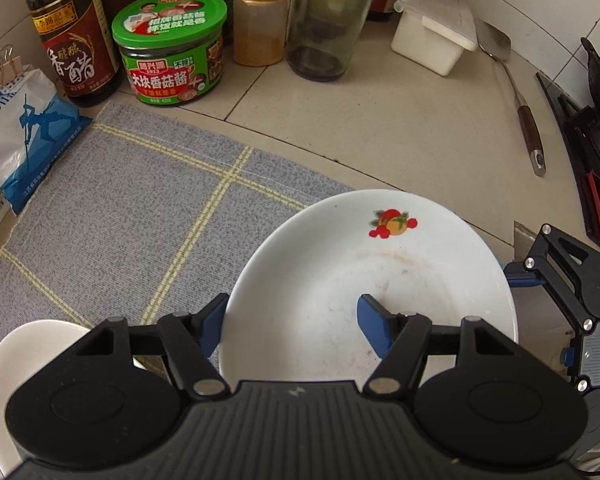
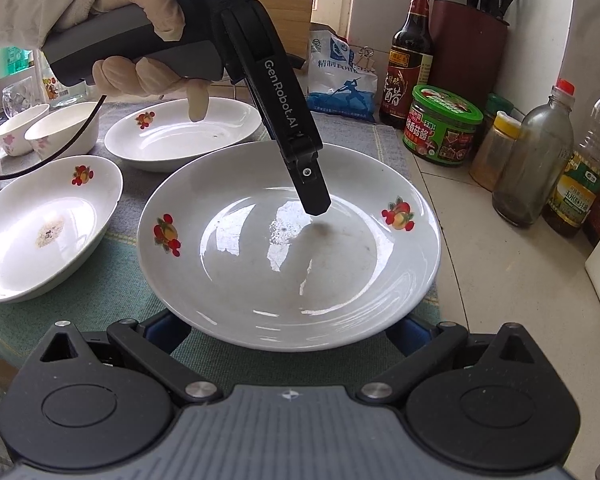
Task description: Organize plates and bowls
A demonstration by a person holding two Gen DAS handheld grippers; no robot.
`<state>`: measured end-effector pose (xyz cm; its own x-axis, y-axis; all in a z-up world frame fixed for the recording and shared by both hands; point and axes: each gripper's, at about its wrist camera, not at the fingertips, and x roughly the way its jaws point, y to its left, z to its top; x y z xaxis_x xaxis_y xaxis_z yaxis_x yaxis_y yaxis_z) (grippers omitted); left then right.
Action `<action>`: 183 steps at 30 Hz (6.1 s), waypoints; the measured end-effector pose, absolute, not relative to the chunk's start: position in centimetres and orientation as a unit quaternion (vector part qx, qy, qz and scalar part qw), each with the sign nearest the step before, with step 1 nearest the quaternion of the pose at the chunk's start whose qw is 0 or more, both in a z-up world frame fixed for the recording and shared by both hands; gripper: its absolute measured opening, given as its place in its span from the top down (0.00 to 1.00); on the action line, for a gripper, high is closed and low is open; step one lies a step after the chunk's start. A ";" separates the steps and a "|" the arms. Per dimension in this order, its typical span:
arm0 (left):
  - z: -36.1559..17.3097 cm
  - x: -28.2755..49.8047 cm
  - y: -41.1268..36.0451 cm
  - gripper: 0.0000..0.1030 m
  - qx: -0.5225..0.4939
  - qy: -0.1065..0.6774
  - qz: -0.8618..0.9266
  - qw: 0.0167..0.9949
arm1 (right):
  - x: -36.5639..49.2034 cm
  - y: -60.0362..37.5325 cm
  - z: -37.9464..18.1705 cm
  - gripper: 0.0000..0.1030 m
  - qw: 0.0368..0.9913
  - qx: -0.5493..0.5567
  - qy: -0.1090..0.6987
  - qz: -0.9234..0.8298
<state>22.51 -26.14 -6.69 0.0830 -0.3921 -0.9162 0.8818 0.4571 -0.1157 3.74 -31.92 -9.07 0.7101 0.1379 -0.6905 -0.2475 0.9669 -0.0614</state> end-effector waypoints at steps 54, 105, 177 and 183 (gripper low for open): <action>-2.7 24.9 -22.5 0.16 0.191 0.445 -0.387 0.785 | 7.8 -33.7 -8.7 0.00 0.926 -0.078 0.360 0.079; -4.8 -1.7 -0.1 0.09 0.090 0.411 -0.201 0.885 | 3.4 -23.5 -6.8 0.00 0.910 -0.025 0.372 0.182; -9.6 0.1 0.4 0.00 0.141 0.349 -0.308 0.874 | 13.6 -18.9 -9.0 0.00 0.782 0.059 0.525 0.330; -9.5 0.0 0.2 0.00 0.149 0.345 -0.310 0.873 | 14.8 -19.0 -9.1 0.00 0.767 0.090 0.539 0.336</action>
<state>0.00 0.22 -9.53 0.5693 -0.4382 -0.6956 0.6446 0.7631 0.0468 14.83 -19.02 -9.08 0.1925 0.6131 -0.7662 -0.4191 0.7574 0.5007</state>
